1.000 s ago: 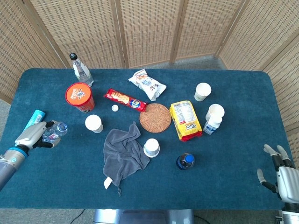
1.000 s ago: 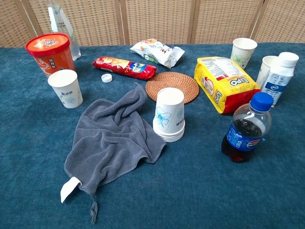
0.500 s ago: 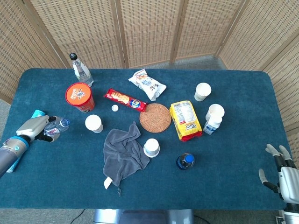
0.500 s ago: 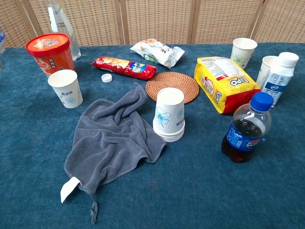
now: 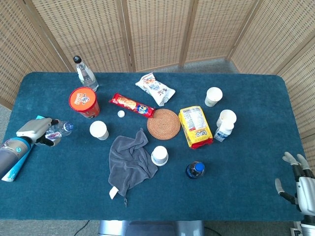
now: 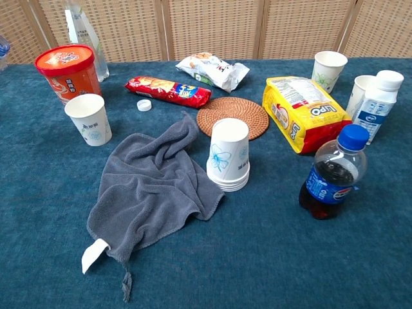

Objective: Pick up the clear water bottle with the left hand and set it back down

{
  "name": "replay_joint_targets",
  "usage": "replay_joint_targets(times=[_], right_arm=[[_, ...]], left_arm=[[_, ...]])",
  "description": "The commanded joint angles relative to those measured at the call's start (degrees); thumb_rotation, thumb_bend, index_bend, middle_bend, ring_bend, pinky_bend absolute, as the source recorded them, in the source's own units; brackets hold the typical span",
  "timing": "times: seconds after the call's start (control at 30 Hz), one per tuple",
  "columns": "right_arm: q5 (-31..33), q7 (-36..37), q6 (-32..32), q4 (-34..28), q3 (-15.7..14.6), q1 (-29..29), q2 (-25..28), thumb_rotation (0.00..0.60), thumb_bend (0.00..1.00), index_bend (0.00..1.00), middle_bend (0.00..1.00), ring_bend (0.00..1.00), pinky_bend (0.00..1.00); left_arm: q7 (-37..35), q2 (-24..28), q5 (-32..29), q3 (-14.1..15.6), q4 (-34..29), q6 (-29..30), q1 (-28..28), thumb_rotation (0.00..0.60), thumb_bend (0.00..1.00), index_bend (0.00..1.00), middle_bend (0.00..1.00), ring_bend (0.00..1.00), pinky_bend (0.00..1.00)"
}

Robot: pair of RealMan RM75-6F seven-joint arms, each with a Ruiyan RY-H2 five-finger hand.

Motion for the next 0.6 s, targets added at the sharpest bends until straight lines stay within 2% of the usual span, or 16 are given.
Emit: replay_joint_targets(times=[0.03, 0.6], right_arm=[[0.05, 0.24, 0.06, 0.20, 0.00, -0.09, -0.06, 0.600, 0.45, 0.08, 0.24, 0.01, 0.23], [0.47, 1.09, 0.39, 0.75, 0.12, -0.64, 0.02, 0.600, 0.45, 0.05, 0.24, 0.01, 0.23]], left_arm=[[1.45, -0.09, -2.57, 1.43, 0.29, -0.51, -1.91, 0.600, 0.50, 0.35, 0.33, 0.35, 0.46], [4.84, -1.19, -10.03, 6.17, 1.43, -1.88, -8.82, 0.600, 0.50, 0.35, 0.33, 0.35, 0.46]])
